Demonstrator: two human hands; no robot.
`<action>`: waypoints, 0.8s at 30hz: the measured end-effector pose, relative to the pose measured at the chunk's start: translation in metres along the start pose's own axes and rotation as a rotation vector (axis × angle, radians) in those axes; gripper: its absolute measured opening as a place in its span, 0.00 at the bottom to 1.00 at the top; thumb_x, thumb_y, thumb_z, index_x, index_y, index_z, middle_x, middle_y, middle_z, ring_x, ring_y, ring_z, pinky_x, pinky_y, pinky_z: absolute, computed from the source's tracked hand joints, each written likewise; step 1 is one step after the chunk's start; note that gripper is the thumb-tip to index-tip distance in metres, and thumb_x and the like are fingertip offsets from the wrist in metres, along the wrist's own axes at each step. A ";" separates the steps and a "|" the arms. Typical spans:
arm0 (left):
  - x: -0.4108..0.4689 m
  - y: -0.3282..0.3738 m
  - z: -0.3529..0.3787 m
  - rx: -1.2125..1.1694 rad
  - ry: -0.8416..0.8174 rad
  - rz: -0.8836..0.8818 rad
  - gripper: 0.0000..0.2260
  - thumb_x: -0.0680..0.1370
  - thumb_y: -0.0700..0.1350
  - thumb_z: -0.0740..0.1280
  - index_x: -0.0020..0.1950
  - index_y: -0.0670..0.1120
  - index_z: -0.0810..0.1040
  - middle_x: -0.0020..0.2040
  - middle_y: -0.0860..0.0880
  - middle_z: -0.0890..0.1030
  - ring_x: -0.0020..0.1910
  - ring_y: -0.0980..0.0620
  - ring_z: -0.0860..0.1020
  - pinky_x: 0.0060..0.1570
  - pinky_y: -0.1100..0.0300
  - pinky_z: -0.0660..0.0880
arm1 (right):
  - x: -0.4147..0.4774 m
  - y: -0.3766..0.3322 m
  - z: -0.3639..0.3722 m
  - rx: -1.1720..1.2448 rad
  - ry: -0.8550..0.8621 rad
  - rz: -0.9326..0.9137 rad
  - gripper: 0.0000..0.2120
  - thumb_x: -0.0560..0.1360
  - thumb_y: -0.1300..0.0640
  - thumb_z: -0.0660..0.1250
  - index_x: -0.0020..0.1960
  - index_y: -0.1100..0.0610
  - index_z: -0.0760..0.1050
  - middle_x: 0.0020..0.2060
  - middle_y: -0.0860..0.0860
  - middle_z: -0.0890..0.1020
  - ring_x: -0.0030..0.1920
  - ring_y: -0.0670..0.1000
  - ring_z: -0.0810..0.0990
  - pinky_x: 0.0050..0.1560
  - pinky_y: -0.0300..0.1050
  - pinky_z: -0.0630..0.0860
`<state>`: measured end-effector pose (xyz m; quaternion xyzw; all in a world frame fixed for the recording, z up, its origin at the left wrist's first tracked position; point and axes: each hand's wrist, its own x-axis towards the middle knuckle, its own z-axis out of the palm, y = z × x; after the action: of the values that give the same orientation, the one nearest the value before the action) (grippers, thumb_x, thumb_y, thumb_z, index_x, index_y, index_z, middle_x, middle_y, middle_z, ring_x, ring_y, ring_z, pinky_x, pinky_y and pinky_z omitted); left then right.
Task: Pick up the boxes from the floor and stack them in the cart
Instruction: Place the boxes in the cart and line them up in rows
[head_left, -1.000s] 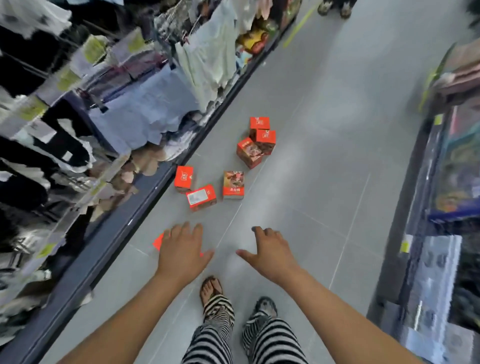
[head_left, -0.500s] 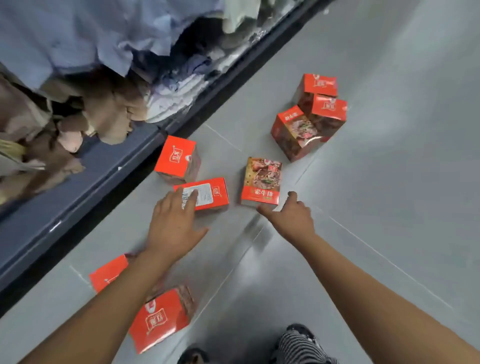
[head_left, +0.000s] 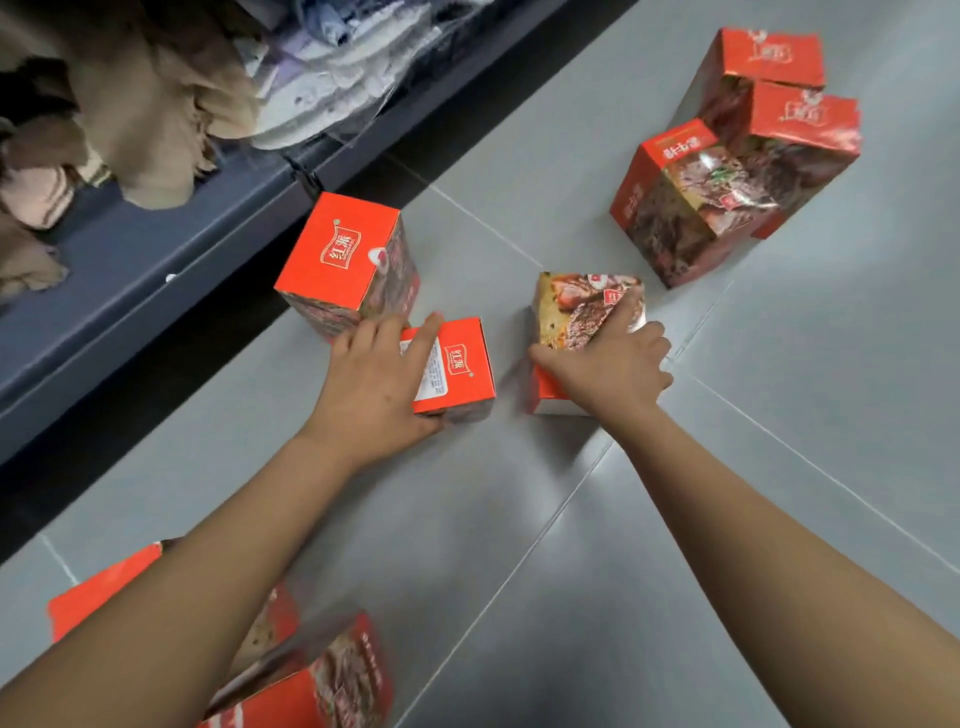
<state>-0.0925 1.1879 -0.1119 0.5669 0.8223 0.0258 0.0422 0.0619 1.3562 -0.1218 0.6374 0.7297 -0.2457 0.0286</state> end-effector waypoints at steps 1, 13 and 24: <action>0.001 0.000 0.001 -0.001 -0.012 -0.023 0.47 0.62 0.65 0.74 0.75 0.45 0.63 0.60 0.39 0.73 0.56 0.37 0.72 0.55 0.45 0.69 | -0.002 0.004 0.001 0.000 0.012 -0.034 0.60 0.59 0.31 0.70 0.78 0.53 0.41 0.65 0.59 0.64 0.67 0.60 0.62 0.62 0.60 0.64; -0.032 0.007 -0.032 -0.122 -0.111 -0.249 0.47 0.61 0.66 0.70 0.75 0.51 0.59 0.57 0.44 0.74 0.56 0.40 0.74 0.53 0.47 0.69 | -0.040 0.036 -0.025 0.202 -0.129 -0.235 0.57 0.57 0.32 0.72 0.77 0.46 0.47 0.61 0.55 0.68 0.66 0.57 0.65 0.66 0.59 0.68; -0.139 0.038 -0.271 -0.328 -0.156 -0.546 0.49 0.64 0.64 0.75 0.77 0.51 0.55 0.65 0.45 0.70 0.66 0.44 0.68 0.66 0.45 0.63 | -0.200 -0.003 -0.219 0.303 -0.370 -0.263 0.54 0.57 0.31 0.69 0.76 0.42 0.48 0.61 0.51 0.69 0.65 0.53 0.68 0.65 0.55 0.70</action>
<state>-0.0345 1.0735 0.1671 0.3111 0.9232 0.1020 0.2013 0.1553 1.2589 0.1423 0.4782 0.7436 -0.4662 0.0336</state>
